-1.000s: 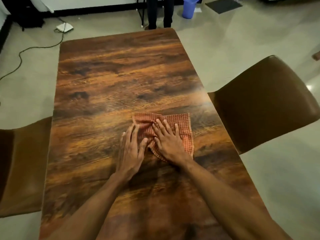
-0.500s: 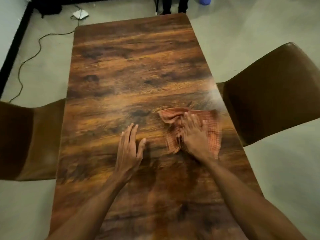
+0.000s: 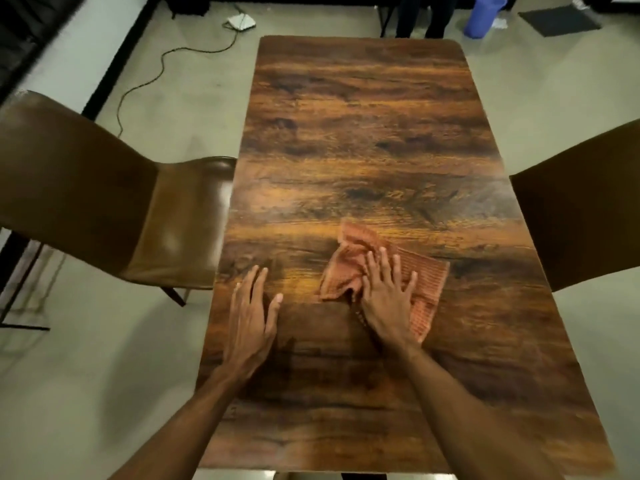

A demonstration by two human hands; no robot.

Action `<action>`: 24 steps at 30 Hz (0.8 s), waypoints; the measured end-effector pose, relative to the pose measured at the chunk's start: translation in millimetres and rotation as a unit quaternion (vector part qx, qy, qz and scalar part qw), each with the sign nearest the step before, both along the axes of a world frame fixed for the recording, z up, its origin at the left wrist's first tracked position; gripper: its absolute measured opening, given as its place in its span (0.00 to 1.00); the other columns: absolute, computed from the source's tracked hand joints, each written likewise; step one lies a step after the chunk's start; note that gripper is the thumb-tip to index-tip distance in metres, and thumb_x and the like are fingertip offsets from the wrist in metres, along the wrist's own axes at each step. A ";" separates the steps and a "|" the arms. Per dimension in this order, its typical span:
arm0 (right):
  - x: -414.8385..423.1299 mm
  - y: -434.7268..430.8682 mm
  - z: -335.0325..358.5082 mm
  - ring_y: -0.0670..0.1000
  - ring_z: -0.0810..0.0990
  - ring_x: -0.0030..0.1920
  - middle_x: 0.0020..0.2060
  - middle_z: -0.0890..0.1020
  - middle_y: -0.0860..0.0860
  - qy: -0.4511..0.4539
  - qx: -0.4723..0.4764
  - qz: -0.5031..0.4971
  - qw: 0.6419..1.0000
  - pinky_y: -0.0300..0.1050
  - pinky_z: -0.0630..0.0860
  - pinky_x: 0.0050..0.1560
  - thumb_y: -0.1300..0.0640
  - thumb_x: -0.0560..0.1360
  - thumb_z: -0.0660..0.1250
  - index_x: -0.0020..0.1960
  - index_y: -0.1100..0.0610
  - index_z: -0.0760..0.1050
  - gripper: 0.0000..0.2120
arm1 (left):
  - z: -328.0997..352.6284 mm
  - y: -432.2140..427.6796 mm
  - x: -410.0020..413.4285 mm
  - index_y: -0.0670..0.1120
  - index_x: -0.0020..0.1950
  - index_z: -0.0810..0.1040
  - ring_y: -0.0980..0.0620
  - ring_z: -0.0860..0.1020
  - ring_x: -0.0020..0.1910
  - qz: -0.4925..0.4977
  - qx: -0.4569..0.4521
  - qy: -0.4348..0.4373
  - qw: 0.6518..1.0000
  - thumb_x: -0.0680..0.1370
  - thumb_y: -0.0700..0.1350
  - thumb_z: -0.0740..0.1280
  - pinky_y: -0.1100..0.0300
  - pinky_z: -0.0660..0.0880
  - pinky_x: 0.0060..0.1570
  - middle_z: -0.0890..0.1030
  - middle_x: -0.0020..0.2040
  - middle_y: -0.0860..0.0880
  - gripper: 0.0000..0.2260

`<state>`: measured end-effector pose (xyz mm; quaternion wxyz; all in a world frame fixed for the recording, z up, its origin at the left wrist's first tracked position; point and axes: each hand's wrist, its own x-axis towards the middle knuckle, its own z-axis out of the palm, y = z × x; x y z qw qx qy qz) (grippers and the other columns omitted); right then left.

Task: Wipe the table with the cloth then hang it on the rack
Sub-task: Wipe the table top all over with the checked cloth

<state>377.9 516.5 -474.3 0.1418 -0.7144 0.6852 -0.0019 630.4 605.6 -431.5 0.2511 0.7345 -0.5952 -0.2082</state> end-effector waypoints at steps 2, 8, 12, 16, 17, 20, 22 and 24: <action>43.3 12.8 3.4 0.61 0.44 0.83 0.85 0.47 0.52 0.004 0.016 -0.004 1.000 0.74 0.43 0.78 0.47 0.85 0.52 0.85 0.50 0.50 0.30 | -0.1 17.1 19.6 0.50 0.81 0.59 0.53 0.56 0.80 0.018 -0.003 0.002 1.000 0.83 0.59 0.52 0.52 0.49 0.80 0.60 0.81 0.50 0.28; 169.1 103.1 4.8 0.56 0.44 0.84 0.84 0.48 0.48 -0.031 0.037 0.246 0.968 0.73 0.45 0.78 0.39 0.83 0.36 0.84 0.48 0.51 0.32 | -2.8 68.8 69.0 0.51 0.81 0.58 0.49 0.57 0.80 0.040 0.004 0.044 0.998 0.83 0.61 0.51 0.46 0.51 0.80 0.59 0.81 0.49 0.28; 110.5 93.6 -1.3 0.55 0.42 0.84 0.84 0.45 0.48 0.006 0.019 0.086 0.996 0.72 0.41 0.79 0.41 0.84 0.39 0.85 0.48 0.47 0.31 | -5.3 89.4 87.3 0.50 0.81 0.59 0.50 0.57 0.80 0.038 -0.006 0.033 0.999 0.83 0.61 0.49 0.45 0.51 0.80 0.60 0.81 0.48 0.28; 160.5 152.9 3.6 0.59 0.36 0.83 0.84 0.43 0.53 0.001 0.051 0.149 0.987 0.73 0.36 0.78 0.37 0.81 0.38 0.84 0.51 0.44 0.35 | -1.7 110.4 87.8 0.50 0.81 0.59 0.52 0.56 0.80 0.031 -0.015 0.038 0.999 0.83 0.60 0.50 0.50 0.49 0.80 0.60 0.81 0.49 0.27; 175.2 178.0 -0.9 0.59 0.36 0.83 0.85 0.44 0.52 -0.009 0.050 0.214 0.975 0.74 0.38 0.78 0.37 0.82 0.41 0.85 0.50 0.45 0.34 | -1.1 114.7 86.4 0.50 0.80 0.59 0.52 0.56 0.80 0.026 -0.018 0.041 0.999 0.83 0.60 0.50 0.50 0.49 0.80 0.60 0.81 0.48 0.28; 155.5 203.7 -5.0 0.53 0.37 0.83 0.84 0.40 0.47 -0.039 0.023 0.276 0.960 0.73 0.42 0.78 0.40 0.85 0.45 0.85 0.46 0.42 0.30 | 2.9 120.8 78.8 0.48 0.80 0.60 0.50 0.58 0.80 0.012 -0.025 0.048 0.998 0.83 0.60 0.50 0.49 0.50 0.80 0.62 0.81 0.47 0.28; 108.5 189.8 -2.4 0.52 0.36 0.83 0.84 0.38 0.45 -0.020 0.027 0.173 0.984 0.71 0.41 0.79 0.41 0.86 0.45 0.84 0.44 0.41 0.29 | 4.2 123.8 73.3 0.48 0.80 0.60 0.49 0.59 0.80 0.007 -0.028 0.045 0.999 0.83 0.60 0.50 0.49 0.50 0.80 0.62 0.80 0.47 0.28; 68.6 173.8 4.2 0.54 0.35 0.83 0.83 0.36 0.47 -0.001 0.037 0.028 0.999 0.71 0.38 0.79 0.41 0.86 0.45 0.84 0.45 0.40 0.30 | 4.2 126.8 69.3 0.48 0.80 0.60 0.49 0.59 0.80 0.004 -0.034 0.049 0.998 0.84 0.60 0.50 0.51 0.49 0.80 0.61 0.81 0.47 0.28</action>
